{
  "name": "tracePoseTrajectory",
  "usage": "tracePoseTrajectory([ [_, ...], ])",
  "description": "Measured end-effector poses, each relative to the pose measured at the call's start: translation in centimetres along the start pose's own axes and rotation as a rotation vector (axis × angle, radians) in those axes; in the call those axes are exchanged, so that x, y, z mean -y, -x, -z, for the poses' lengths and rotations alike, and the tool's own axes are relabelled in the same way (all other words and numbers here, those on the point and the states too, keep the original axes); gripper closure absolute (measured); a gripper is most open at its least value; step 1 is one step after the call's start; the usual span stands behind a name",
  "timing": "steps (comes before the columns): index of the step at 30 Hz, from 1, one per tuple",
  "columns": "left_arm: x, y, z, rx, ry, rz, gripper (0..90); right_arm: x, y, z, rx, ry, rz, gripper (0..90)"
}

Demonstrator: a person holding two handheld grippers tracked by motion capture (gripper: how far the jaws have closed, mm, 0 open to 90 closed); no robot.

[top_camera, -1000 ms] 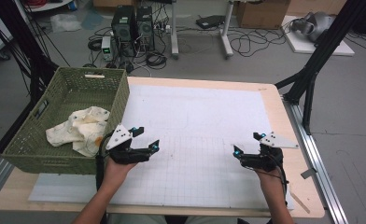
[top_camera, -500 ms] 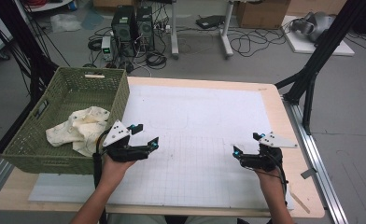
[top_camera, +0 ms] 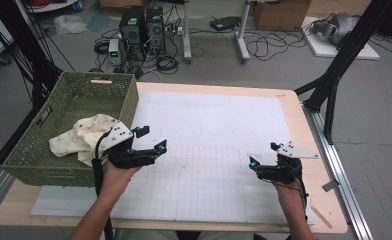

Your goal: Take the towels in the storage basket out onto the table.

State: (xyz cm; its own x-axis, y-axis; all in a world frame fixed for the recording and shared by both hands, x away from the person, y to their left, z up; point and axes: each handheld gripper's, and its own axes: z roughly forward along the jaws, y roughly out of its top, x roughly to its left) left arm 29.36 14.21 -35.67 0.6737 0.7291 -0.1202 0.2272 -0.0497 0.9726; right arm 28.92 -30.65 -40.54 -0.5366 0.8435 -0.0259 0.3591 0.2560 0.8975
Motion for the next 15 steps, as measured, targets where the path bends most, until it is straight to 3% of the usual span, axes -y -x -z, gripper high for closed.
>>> tracePoseTrajectory([
  [5, -1.2, -0.7, 1.1, -0.008, 0.028, -0.001, 21.2, 0.0, 0.0, -0.1, -0.003, -0.006, 0.008, 7.1],
  [15, -4.1, -3.5, 4.0, -0.052, 0.056, -0.005, 21.2, 0.0, -0.1, -0.2, -0.004, -0.018, 0.009, 7.1],
])
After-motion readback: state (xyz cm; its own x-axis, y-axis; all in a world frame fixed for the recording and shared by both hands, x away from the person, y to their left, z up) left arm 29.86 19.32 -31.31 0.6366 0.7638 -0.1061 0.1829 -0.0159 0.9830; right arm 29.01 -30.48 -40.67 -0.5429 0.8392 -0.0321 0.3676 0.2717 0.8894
